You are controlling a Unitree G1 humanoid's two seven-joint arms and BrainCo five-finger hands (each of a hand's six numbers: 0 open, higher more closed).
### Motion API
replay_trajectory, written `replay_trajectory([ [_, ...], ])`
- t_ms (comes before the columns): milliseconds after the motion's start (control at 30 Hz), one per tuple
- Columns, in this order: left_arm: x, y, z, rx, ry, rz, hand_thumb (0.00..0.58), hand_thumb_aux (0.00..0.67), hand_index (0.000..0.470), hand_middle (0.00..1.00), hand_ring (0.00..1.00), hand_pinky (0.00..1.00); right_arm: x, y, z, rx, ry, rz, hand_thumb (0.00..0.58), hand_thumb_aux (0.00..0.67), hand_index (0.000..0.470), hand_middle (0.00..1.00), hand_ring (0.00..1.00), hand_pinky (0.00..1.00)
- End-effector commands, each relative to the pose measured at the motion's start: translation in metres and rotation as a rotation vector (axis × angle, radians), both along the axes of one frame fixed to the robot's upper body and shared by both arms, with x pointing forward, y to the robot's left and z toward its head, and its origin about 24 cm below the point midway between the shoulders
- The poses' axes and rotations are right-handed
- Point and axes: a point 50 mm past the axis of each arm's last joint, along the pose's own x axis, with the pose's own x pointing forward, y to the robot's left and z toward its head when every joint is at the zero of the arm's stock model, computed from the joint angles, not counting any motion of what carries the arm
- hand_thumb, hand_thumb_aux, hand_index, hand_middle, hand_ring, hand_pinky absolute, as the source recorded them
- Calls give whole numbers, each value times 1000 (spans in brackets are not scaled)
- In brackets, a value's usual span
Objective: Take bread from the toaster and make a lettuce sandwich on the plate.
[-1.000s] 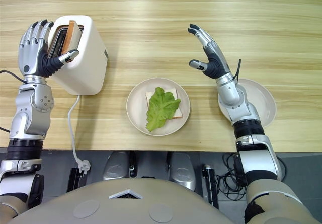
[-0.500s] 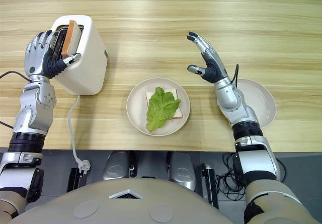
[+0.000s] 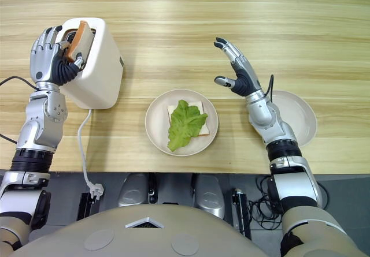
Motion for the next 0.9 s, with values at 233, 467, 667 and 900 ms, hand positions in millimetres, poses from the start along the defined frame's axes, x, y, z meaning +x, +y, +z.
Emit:
replay_trajectory([
  [233, 11, -8, 47, 39, -172, -63, 580, 670, 460, 1000, 1000, 1000, 0, -1, -5, 0, 8, -20, 0, 0, 0, 0, 0, 0],
  [467, 7, -22, 95, 74, -345, -125, 580, 670, 460, 1000, 1000, 1000, 0, -5, 2, 17, -37, -39, 0, 0, 0, 0, 0, 0],
  [667, -5, -51, 112, -4, -384, -311, 580, 670, 460, 1000, 1000, 1000, -5, -6, 23, 52, -171, -25, 0, 0, 0, 0, 0, 0],
  [900, -10, -102, 88, -470, -98, -727, 580, 670, 460, 1000, 1000, 1000, -21, -3, 48, 96, -308, 63, 0, 0, 0, 0, 0, 0],
])
